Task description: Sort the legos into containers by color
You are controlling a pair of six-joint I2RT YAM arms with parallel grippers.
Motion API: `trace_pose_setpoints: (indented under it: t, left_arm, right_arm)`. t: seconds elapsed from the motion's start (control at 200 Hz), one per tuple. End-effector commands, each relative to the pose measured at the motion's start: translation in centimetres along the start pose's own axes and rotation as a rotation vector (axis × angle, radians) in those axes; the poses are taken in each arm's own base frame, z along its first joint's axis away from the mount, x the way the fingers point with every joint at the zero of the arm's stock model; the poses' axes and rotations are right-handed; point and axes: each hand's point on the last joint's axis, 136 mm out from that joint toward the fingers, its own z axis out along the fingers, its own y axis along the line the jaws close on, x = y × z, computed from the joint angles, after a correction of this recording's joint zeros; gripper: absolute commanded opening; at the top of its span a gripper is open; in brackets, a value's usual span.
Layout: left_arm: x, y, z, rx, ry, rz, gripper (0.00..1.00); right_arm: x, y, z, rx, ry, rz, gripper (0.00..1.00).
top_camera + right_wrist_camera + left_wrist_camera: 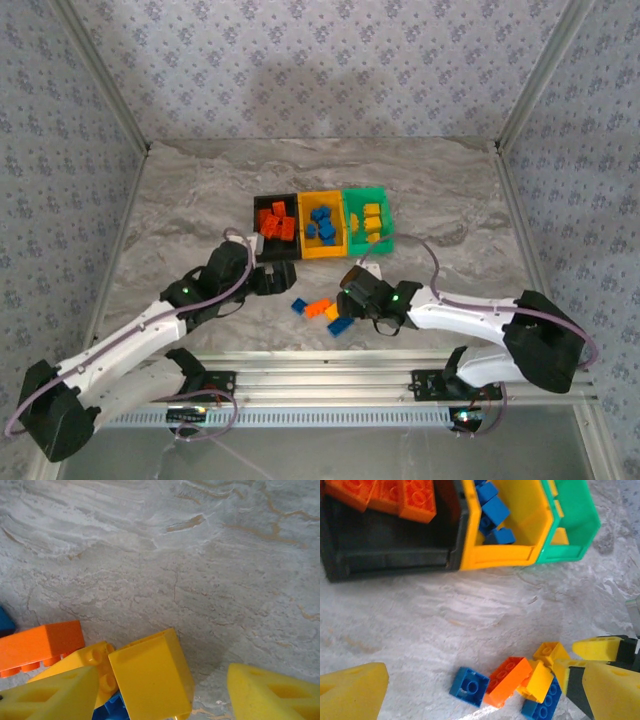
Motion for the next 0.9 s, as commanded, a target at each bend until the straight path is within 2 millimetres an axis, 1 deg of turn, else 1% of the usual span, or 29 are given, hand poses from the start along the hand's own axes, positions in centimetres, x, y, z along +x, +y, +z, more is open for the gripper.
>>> trace_pose_setpoints:
  t: [0.0, 0.14, 0.19, 0.25, 0.405, 0.57, 0.65, 0.74, 0.82, 0.894]
  left_arm:
    - [0.3, 0.7, -0.4, -0.019, -0.016, -0.041, 1.00]
    - [0.8, 1.3, -0.4, -0.037, -0.010, -0.043, 1.00]
    - [0.8, 1.4, -0.4, -0.041, -0.011, -0.040, 1.00]
    - [0.8, 1.5, -0.4, -0.042, -0.012, -0.043, 0.99]
    - [1.1, 1.8, -0.3, -0.049, -0.011, -0.042, 1.00]
    - [1.2, 2.2, -0.3, -0.061, -0.018, -0.047, 1.00]
    - [1.2, 2.1, -0.3, -0.057, -0.015, -0.044, 1.00]
    - [1.2, 2.1, -0.4, -0.056, -0.011, -0.035, 1.00]
    - [1.2, 2.2, -0.6, -0.060, -0.013, -0.028, 1.00]
    - [1.3, 2.3, -0.7, -0.067, -0.014, -0.024, 1.00]
  right_arm:
    - [0.1, 0.4, 0.2, 0.003, 0.015, -0.011, 0.66]
    - [0.8, -2.0, 0.2, 0.097, 0.030, 0.046, 0.57]
    - [0.7, -2.5, 0.0, 0.110, 0.019, 0.065, 0.54]
    - [0.5, -2.8, 0.0, 0.108, 0.005, 0.077, 0.54]
    - [0.2, -2.7, 0.6, 0.105, 0.024, 0.071, 0.57]
    - [0.4, -2.1, 1.6, 0.093, 0.046, 0.056, 0.56]
    - [0.6, -2.0, 2.1, 0.099, 0.058, 0.052, 0.51]
    - [0.2, -1.7, 1.9, 0.090, 0.047, 0.051, 0.44]
    - [-0.9, -1.2, 0.8, 0.073, 0.014, 0.045, 0.36]
    - [-2.3, -0.7, -0.8, 0.049, -0.025, 0.040, 0.32]
